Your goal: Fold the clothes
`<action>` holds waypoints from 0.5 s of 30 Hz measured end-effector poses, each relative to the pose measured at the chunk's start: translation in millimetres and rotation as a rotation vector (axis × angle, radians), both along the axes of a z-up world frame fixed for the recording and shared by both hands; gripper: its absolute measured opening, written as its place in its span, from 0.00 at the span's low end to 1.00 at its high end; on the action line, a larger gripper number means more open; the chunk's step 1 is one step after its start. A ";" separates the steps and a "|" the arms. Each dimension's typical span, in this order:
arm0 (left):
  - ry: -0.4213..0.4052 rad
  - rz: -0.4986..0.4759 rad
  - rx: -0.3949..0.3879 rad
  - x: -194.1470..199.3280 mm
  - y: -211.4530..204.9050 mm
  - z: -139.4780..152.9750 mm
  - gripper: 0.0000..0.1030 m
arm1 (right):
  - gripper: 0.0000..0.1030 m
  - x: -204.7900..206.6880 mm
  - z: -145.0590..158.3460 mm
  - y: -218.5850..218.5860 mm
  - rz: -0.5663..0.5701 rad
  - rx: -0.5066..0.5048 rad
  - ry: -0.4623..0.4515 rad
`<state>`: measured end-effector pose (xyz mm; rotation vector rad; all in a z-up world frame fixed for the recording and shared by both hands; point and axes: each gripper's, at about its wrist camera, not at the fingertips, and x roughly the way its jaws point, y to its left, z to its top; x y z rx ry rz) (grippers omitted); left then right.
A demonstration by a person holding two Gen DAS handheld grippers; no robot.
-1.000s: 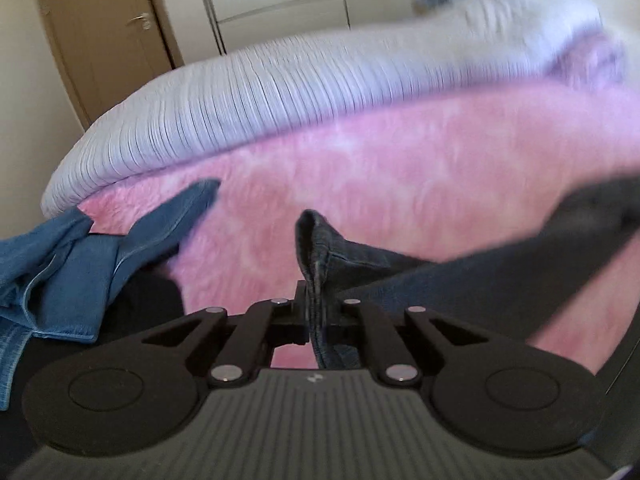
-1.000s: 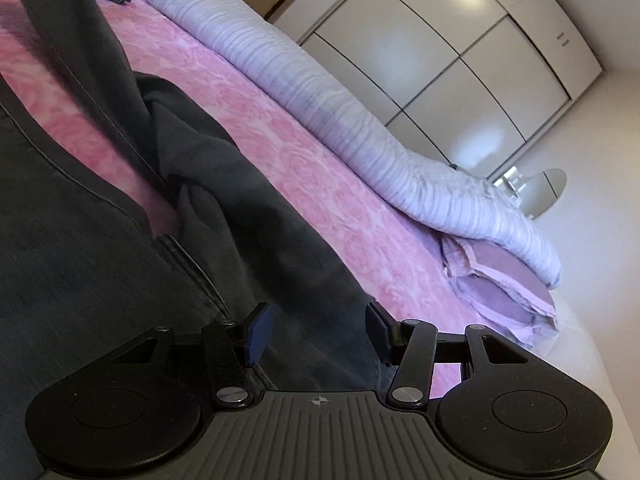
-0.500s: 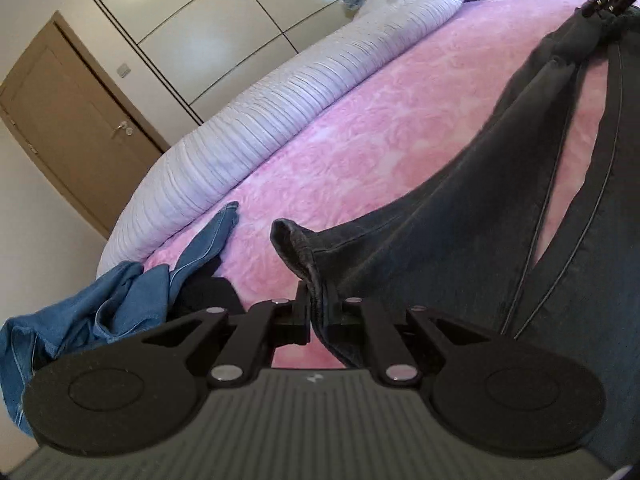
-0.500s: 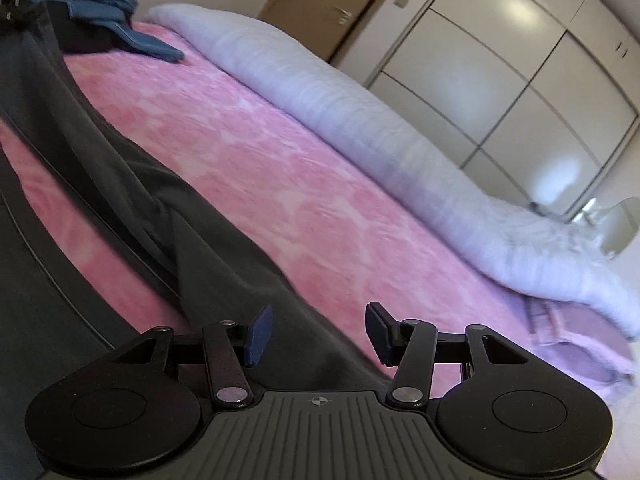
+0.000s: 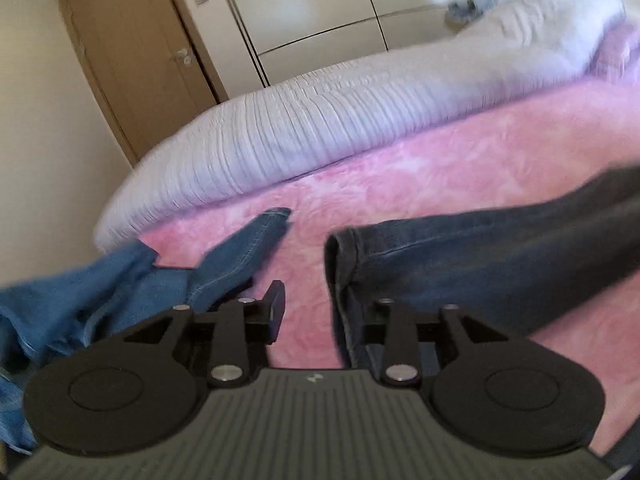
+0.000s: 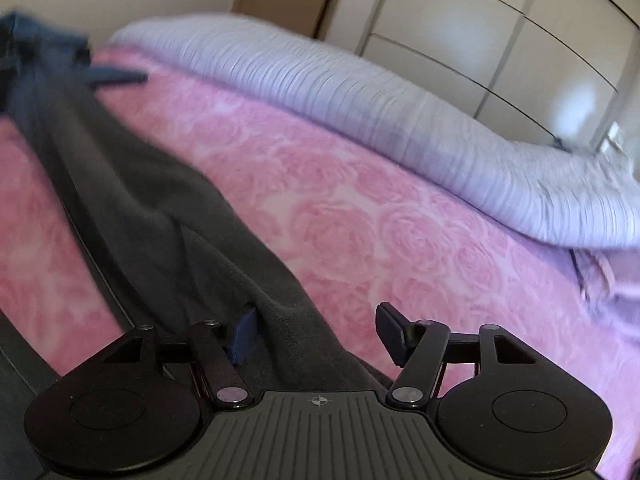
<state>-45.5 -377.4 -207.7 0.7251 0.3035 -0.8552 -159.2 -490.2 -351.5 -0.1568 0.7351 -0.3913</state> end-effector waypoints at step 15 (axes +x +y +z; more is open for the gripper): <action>-0.458 -0.582 0.427 -123.0 -18.2 -94.2 0.37 | 0.55 -68.3 -15.5 81.9 0.100 -0.038 0.055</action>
